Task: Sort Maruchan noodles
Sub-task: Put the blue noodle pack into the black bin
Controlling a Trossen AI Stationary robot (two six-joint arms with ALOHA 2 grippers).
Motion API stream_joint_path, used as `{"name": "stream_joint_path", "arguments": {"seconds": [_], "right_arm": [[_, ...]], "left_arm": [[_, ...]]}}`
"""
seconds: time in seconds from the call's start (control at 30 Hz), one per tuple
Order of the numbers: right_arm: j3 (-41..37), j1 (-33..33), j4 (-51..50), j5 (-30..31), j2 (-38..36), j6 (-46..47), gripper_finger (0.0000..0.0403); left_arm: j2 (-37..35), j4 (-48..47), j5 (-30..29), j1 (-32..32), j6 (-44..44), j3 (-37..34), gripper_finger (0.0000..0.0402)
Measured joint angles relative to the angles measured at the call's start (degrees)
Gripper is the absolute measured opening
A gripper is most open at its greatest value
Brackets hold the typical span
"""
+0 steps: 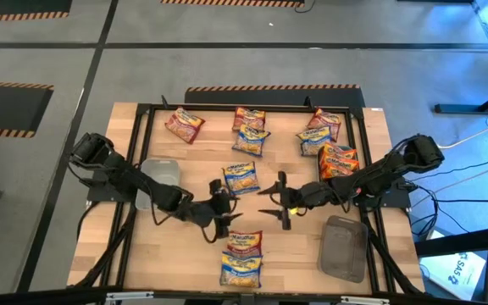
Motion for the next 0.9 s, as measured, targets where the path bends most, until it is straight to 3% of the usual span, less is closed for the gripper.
{"name": "stream_joint_path", "arguments": {"seconds": [0.2, 0.37, 0.9], "right_arm": [[4.14, 0.0, 4.02, 1.95, 6.59, -0.6, 0.0243], [7.52, 0.0, 3.92, 5.37, 10.32, -0.22, 0.0243], [8.11, 0.12, 1.89, 9.36, 10.49, 1.31, 0.0243]], "left_arm": [[0.0, 1.86, 3.3, 2.82, -0.14, 0.0, 0.0225], [0.0, 1.92, 1.6, 2.98, -1.59, 0.0, 0.0225], [0.02, 1.08, 0.91, 3.01, -1.81, -0.02, 0.0225]]}}
